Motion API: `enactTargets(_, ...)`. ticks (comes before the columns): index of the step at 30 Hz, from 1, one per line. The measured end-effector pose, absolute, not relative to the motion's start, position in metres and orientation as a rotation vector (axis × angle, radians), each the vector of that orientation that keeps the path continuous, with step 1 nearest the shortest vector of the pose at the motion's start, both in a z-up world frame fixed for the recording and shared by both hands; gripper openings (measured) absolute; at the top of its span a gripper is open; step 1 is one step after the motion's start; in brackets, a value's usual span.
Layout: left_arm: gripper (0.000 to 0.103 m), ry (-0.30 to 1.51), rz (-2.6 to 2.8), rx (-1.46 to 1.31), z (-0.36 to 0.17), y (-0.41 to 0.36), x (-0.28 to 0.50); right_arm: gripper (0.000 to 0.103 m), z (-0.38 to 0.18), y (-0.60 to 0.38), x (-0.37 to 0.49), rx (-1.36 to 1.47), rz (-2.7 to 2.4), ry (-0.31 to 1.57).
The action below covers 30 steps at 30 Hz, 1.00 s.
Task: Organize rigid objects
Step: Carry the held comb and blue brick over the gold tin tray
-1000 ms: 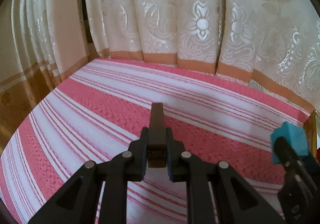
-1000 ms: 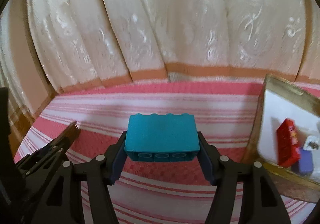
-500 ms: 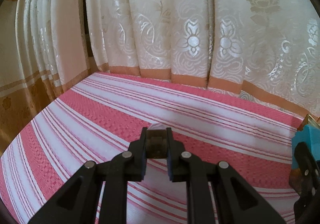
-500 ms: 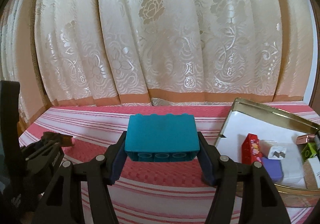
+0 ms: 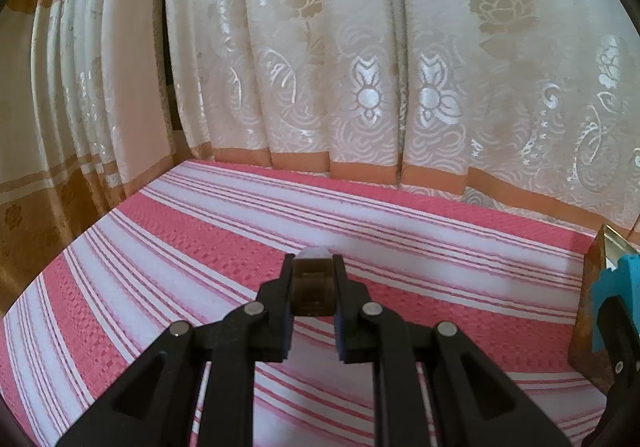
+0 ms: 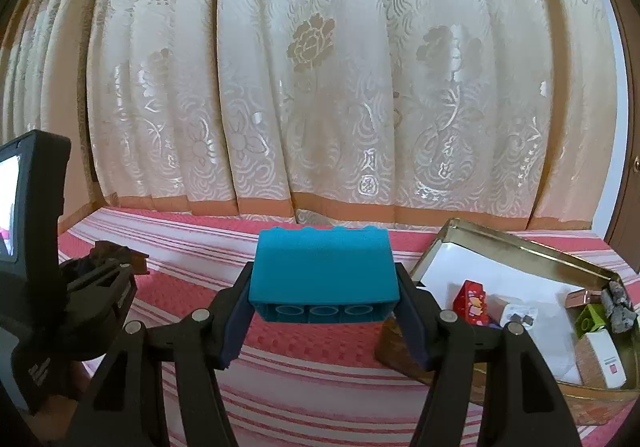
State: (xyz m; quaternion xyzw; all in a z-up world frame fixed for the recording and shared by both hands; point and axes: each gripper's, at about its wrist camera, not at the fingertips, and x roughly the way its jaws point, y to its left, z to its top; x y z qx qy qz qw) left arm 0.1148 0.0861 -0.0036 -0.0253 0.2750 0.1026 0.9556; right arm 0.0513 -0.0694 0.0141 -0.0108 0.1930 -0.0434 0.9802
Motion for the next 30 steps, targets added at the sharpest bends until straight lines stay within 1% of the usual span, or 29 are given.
enactTargets(30, 0.014, 0.499, 0.084, -0.048, 0.006, 0.026, 0.077, 0.066, 0.02, -0.126, 0.012, -0.006, -0.141, 0.357)
